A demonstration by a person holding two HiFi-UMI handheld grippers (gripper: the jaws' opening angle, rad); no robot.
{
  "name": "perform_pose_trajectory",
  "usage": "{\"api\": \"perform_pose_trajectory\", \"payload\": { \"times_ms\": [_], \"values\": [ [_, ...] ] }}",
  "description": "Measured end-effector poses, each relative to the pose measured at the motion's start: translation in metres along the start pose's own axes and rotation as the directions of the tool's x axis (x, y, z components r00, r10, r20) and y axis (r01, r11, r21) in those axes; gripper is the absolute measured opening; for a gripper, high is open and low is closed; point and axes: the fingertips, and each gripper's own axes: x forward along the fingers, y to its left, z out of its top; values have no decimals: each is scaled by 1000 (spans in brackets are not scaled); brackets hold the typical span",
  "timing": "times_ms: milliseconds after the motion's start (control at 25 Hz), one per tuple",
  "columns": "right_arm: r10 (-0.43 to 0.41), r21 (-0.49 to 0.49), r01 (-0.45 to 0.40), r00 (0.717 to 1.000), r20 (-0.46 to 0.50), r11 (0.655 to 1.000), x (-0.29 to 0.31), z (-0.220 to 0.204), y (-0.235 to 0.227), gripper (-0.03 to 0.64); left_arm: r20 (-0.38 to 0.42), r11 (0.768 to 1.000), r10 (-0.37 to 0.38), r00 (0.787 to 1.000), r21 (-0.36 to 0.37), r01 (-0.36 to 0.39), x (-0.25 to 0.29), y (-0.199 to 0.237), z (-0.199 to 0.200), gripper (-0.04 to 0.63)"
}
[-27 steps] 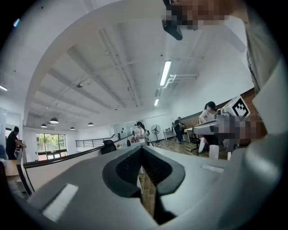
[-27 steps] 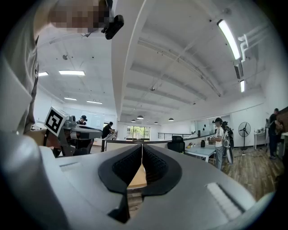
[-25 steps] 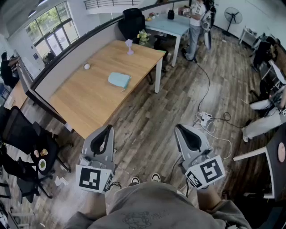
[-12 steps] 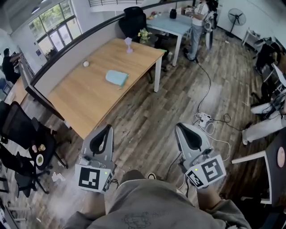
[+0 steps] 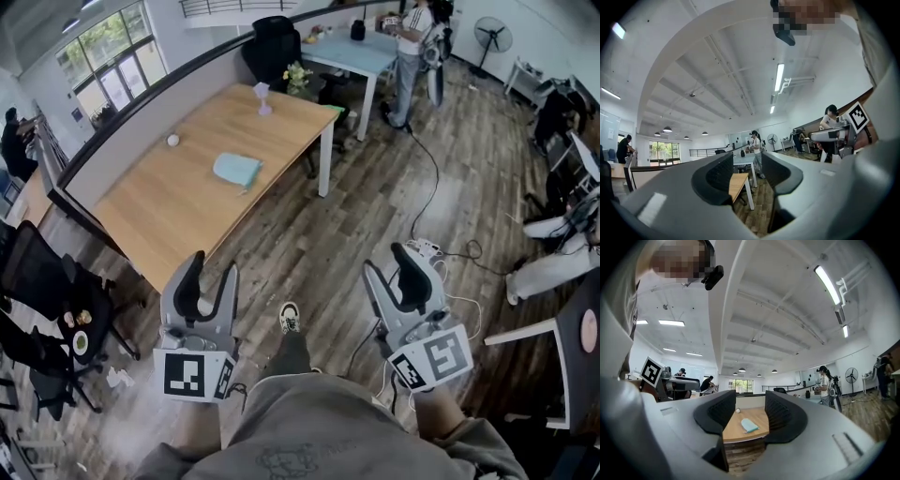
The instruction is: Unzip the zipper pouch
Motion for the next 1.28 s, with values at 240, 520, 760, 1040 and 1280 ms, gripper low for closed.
{"api": "perform_pose_trajectory", "payload": {
  "times_ms": [240, 520, 760, 1040, 1280],
  "values": [
    [-11, -10, 11, 999, -31, 1000, 31, -18, -18, 179, -7, 1000, -6, 1000, -16, 6, 37, 15, -19, 204],
    [-20, -3, 20, 997, -72, 1000, 91, -33, -49, 179, -38, 999, -20, 999, -28, 19, 98, 44, -40, 204],
    [-16, 17, 18, 994, -108, 1000, 169, -49, -76, 178, -81, 999, -30, 996, -34, 27, 166, 87, -61, 204],
    [11, 19, -9, 990, -141, 1000, 280, -62, -100, 179, -107, 999, -31, 994, -39, 27, 250, 153, -84, 204],
    [47, 12, -46, 990, -135, 999, 373, -64, -110, 178, -108, 999, -16, 994, -30, 13, 307, 209, -94, 204]
  ]
}}
